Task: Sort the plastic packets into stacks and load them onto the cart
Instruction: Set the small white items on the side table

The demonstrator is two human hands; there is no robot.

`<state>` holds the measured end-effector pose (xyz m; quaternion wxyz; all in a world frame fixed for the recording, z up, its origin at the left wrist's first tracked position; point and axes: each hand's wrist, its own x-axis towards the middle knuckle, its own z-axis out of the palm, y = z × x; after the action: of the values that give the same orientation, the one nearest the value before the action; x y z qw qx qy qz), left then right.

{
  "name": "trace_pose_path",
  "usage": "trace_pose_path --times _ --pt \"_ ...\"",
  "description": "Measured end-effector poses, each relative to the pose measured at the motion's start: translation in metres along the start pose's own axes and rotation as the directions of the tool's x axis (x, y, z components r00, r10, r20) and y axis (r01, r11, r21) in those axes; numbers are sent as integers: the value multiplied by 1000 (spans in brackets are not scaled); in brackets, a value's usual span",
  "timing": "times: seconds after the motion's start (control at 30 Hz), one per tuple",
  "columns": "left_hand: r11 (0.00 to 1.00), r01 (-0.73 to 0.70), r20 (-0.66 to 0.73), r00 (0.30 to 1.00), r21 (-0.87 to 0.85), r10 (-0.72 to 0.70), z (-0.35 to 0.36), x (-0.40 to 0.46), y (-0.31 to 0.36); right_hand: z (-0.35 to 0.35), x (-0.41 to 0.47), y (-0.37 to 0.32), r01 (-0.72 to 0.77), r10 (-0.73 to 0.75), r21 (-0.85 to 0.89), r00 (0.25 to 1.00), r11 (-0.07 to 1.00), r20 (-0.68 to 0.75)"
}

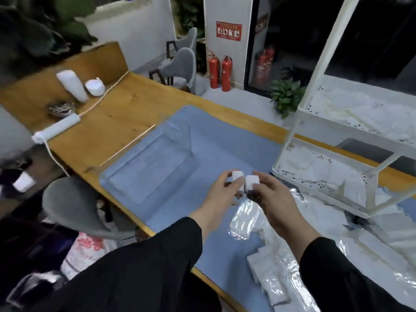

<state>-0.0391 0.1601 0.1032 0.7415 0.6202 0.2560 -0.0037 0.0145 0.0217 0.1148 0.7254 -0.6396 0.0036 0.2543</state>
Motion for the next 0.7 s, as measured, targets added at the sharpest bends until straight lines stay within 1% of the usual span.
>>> trace_pose_path --times 0.07,0.17,0.27,0.37,0.43,0.57,0.7 --pt "995 -58 -89 994 86 65 -32 -6 20 37 9 -12 -9 8 27 999 1000 45" --pt "986 -150 -166 973 71 160 -83 -15 58 97 18 -38 -2 0 14 986 1000 165" --pt "974 -218 -279 934 57 225 -135 -23 101 160 24 -71 58 -45 -34 954 998 296" --pt "958 -281 -356 890 62 284 -191 -24 141 226 44 -94 107 -72 -68 916 992 394" --pt "954 -298 -427 862 13 275 -233 -17 164 270 63 -102 142 -88 -99 903 985 421" --pt "944 -306 -597 783 -120 177 -339 19 196 359 116 -103 172 -69 -193 892 966 447" --pt "956 -222 -651 758 -191 45 -461 74 191 453 192 -75 192 -21 -347 897 918 442"
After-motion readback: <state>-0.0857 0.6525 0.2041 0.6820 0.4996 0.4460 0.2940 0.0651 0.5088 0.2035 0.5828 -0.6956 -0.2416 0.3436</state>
